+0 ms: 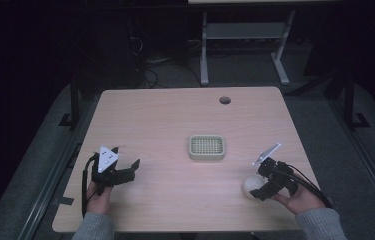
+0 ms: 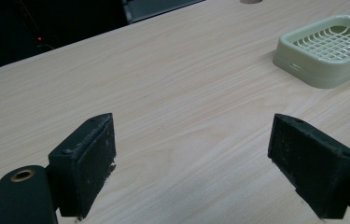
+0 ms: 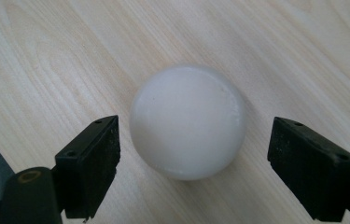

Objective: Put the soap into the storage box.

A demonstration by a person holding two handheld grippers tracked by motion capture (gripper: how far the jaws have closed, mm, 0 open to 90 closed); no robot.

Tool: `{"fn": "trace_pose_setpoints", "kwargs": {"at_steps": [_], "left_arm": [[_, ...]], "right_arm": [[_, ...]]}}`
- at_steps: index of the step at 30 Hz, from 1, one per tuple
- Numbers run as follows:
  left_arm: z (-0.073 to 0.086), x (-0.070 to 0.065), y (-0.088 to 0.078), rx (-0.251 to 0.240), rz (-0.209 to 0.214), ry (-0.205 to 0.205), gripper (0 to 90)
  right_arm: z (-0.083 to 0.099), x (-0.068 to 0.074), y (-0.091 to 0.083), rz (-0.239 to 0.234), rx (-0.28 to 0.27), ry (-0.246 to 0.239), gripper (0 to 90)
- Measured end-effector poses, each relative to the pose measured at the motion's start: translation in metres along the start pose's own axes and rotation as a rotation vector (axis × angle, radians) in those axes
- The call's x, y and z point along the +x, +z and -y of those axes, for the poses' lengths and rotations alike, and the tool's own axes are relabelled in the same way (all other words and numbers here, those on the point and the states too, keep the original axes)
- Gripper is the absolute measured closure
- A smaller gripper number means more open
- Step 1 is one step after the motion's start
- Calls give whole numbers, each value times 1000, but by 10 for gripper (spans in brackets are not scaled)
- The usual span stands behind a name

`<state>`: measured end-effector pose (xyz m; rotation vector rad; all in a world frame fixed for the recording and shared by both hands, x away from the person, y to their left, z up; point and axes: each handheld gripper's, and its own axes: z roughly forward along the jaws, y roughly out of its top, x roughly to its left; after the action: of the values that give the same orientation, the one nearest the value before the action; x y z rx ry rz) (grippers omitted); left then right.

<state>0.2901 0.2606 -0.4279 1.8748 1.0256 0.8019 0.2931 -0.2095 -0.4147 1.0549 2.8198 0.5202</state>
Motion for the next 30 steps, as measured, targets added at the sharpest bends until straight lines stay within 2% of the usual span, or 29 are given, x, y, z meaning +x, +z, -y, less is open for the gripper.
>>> {"fn": "trace_pose_setpoints", "kwargs": {"at_steps": [15,25,30], "left_arm": [[-1,-2,0,-3,0,3,148],[-1,-1,0,-2,1,1,148],[-1,-1,0,1,2,2,149]], "right_arm": [[-13,2,20,-6,95,-19,162],[-20,3,34,-5,143,-51,162],[-22,2,37,-12,151,-46,165]]}}
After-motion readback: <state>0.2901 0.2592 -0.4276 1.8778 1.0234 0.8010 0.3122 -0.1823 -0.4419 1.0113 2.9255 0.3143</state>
